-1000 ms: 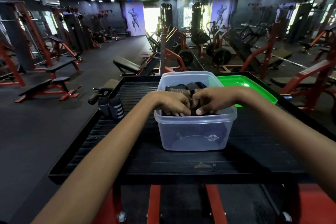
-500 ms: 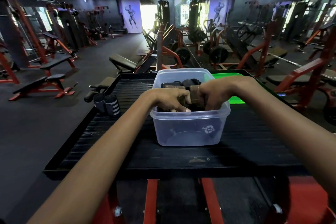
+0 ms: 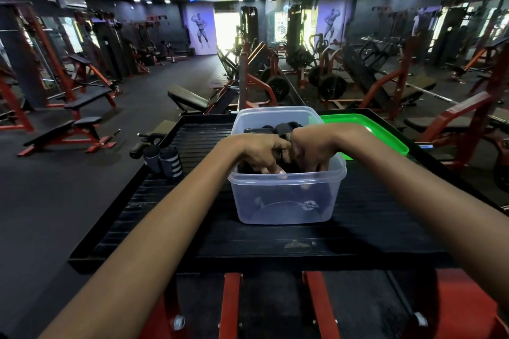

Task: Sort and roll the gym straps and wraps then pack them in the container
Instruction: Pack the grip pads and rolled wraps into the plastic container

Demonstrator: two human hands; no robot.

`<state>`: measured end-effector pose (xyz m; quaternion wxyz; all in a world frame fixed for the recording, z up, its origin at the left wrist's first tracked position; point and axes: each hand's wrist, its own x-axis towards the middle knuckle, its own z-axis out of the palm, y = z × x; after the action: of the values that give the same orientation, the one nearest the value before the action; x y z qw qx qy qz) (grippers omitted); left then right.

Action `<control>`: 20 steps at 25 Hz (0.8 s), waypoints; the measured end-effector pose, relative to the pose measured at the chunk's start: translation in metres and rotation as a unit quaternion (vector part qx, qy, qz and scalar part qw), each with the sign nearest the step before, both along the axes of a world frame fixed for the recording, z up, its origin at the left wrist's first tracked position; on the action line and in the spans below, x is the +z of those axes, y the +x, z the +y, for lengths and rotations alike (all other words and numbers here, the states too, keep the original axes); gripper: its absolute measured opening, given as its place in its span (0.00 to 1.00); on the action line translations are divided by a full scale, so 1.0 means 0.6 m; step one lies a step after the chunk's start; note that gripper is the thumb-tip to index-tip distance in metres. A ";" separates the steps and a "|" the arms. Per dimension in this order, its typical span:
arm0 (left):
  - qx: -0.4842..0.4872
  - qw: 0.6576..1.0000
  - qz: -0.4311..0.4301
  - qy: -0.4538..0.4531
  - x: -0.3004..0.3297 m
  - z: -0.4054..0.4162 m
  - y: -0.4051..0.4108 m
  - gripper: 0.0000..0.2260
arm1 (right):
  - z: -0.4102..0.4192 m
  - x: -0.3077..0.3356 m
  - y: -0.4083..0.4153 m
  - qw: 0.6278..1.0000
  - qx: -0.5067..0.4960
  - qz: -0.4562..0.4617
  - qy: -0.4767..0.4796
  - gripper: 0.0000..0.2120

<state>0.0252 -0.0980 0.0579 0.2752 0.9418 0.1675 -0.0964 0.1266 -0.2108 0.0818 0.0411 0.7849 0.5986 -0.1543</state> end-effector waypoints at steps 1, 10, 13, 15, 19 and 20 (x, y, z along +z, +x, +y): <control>-0.003 1.000 -0.012 -0.007 -0.004 0.001 -0.004 0.10 | 0.002 -0.002 -0.001 1.000 -0.005 -0.003 0.008 0.11; -0.002 0.999 -0.044 0.002 -0.005 0.002 -0.013 0.11 | -0.024 -0.011 0.020 0.997 0.036 -0.024 0.071 0.03; -0.019 0.997 -0.061 0.047 -0.004 0.004 -0.023 0.10 | -0.031 -0.011 0.028 0.997 0.051 -0.003 0.065 0.05; -0.017 0.995 -0.077 0.065 -0.002 0.007 -0.032 0.12 | -0.035 -0.003 0.032 0.995 0.046 0.032 0.078 0.08; 0.030 0.985 -0.153 0.069 0.006 0.013 -0.050 0.11 | -0.026 0.017 0.037 0.976 0.041 0.087 0.196 0.13; 0.041 0.979 -0.179 0.091 0.008 0.015 -0.058 0.11 | -0.022 0.018 0.035 0.966 0.039 0.107 0.231 0.11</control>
<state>-0.0095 -0.0891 0.0627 0.2176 0.9572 0.1621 0.1005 0.1478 -0.2239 0.0925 -0.1999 0.7283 0.6488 -0.0930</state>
